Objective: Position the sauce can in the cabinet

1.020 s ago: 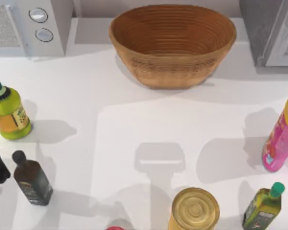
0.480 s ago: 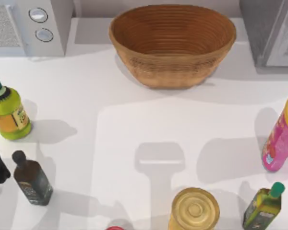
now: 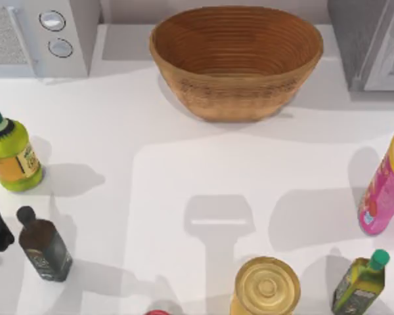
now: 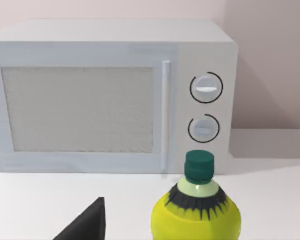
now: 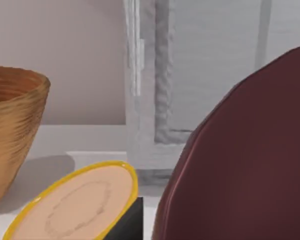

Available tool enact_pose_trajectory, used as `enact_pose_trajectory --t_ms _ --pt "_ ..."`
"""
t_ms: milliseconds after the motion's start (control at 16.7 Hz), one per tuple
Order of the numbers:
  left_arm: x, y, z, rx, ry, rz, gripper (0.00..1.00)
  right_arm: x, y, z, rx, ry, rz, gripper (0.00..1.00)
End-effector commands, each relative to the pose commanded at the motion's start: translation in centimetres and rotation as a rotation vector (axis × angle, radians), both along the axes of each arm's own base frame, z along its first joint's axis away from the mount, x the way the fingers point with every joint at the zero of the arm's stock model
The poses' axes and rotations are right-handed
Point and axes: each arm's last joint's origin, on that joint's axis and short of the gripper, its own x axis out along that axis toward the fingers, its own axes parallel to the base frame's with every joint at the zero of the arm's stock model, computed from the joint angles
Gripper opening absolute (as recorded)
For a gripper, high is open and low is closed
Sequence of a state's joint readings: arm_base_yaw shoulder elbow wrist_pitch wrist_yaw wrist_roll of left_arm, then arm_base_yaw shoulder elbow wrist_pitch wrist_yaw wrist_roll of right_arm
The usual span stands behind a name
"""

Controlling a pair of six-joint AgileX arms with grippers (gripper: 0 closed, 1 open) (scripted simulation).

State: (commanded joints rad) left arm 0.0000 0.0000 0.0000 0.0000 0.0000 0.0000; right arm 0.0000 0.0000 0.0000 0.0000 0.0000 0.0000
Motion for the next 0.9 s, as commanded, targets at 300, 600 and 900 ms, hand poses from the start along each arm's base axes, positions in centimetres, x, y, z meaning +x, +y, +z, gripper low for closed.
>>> enact_pose_trajectory --t_ms 300,600,900 --pt "0.0 0.0 0.0 0.0 0.0 0.0 1.0 0.0 0.0 0.2 0.001 0.011 0.004 0.0" --pt "0.0 0.0 0.0 0.0 0.0 0.0 1.0 0.5 0.3 5.0 -0.001 0.086 0.001 0.0" --pt "0.0 0.0 0.0 0.0 0.0 0.0 1.0 3.3 0.9 15.9 -0.007 0.121 -0.011 0.0"
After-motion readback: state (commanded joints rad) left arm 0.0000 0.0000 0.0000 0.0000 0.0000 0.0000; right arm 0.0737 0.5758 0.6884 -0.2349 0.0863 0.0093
